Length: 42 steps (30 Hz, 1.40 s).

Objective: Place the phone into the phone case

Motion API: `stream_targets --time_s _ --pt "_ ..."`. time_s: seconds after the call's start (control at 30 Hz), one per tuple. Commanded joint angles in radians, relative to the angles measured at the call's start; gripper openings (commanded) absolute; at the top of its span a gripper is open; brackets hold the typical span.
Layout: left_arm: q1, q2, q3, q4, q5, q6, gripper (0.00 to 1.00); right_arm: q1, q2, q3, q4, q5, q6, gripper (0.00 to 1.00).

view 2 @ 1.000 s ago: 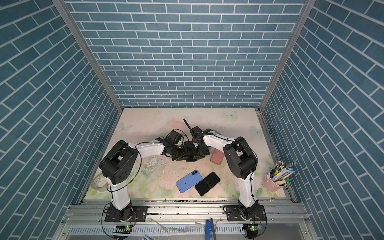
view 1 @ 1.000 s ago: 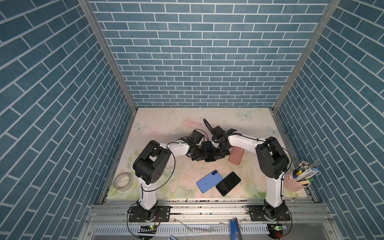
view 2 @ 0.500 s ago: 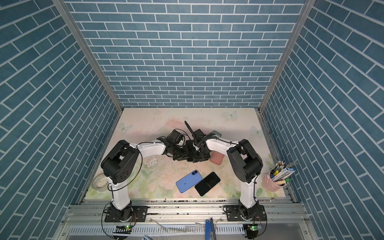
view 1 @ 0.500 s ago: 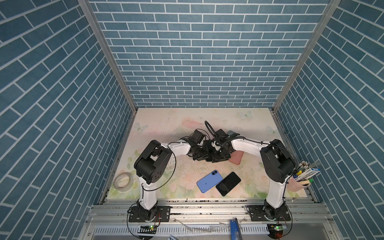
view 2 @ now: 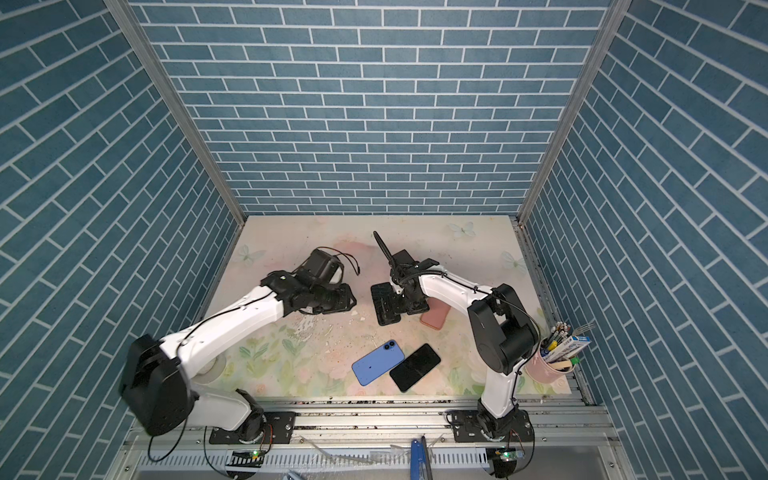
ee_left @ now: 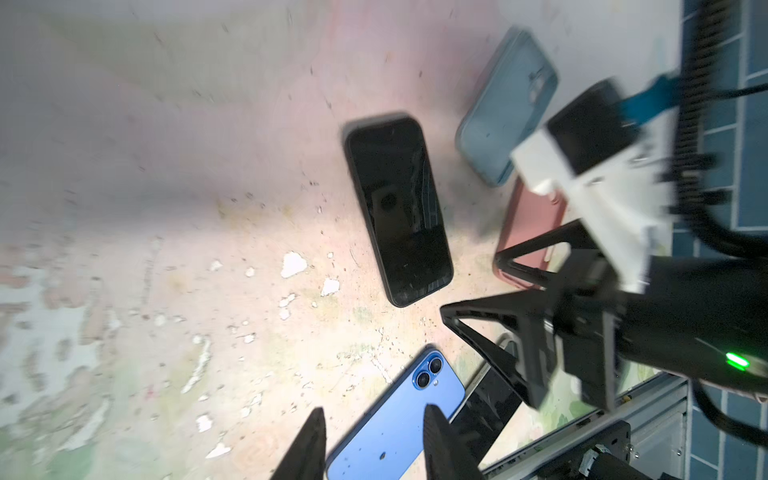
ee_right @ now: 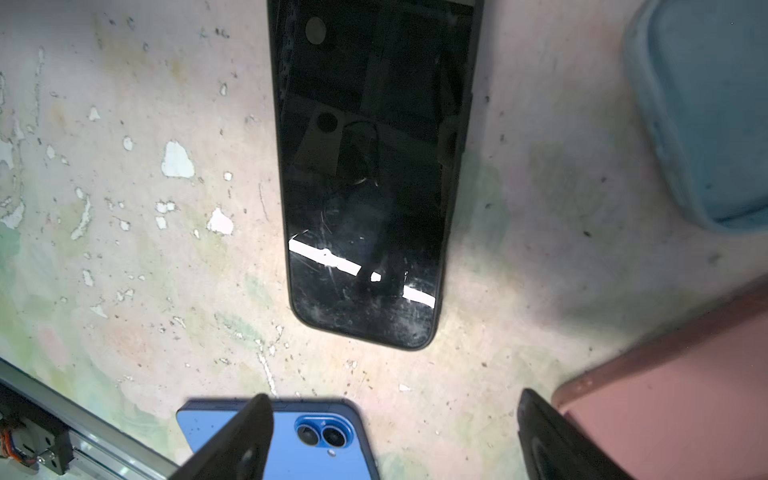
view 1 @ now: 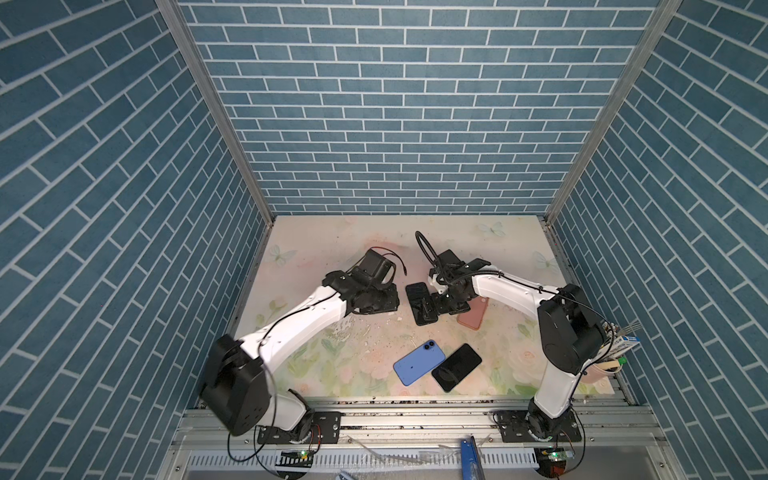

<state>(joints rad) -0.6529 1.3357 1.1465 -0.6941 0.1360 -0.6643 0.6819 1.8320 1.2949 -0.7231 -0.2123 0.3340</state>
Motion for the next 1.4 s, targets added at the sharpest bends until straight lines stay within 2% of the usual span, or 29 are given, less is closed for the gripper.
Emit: stream_targets --time_s 0.0,0.07,0.13,0.3,0.4,0.53,0.6,0.73,0.93,1.07,1.23,1.37 --pt "0.006 -0.154 -0.008 -0.195 -0.161 0.059 0.43 0.035 0.085 0.045 0.012 0.069 0.035 0.94" --pt "0.013 -0.245 -0.017 -0.247 -0.208 0.061 0.44 0.068 0.128 0.084 -0.001 0.145 0.054 0.94" --pt "0.019 -0.317 -0.023 -0.295 -0.246 0.065 0.50 0.098 0.167 0.112 -0.004 0.219 0.098 0.94" --pt "0.024 -0.429 -0.001 -0.396 -0.311 0.100 0.53 0.123 0.234 0.162 -0.034 0.295 0.196 0.88" --pt "0.025 -0.471 0.016 -0.415 -0.329 0.136 0.54 0.128 0.242 0.158 -0.035 0.299 0.226 0.77" --pt "0.024 -0.516 0.008 -0.427 -0.348 0.172 0.54 0.145 0.232 0.151 -0.045 0.309 0.247 0.67" --pt "0.025 -0.538 -0.007 -0.430 -0.353 0.179 0.54 0.148 0.219 0.143 -0.036 0.298 0.250 0.54" --pt "0.025 -0.594 -0.062 -0.420 -0.357 0.183 0.54 0.145 0.204 0.181 -0.031 0.294 0.208 0.52" --pt "0.024 -0.732 -0.136 -0.431 -0.369 0.142 0.54 0.094 0.305 0.475 -0.106 0.300 0.092 0.53" --pt "0.024 -0.824 -0.153 -0.411 -0.389 0.137 0.60 0.053 0.505 0.785 -0.213 0.295 0.068 0.54" --pt "0.025 -0.860 -0.166 -0.393 -0.399 0.138 0.59 0.034 0.748 1.174 -0.382 0.308 0.070 0.55" --pt "0.025 -0.851 -0.169 -0.387 -0.392 0.141 0.58 0.030 0.813 1.258 -0.393 0.300 0.090 0.55"
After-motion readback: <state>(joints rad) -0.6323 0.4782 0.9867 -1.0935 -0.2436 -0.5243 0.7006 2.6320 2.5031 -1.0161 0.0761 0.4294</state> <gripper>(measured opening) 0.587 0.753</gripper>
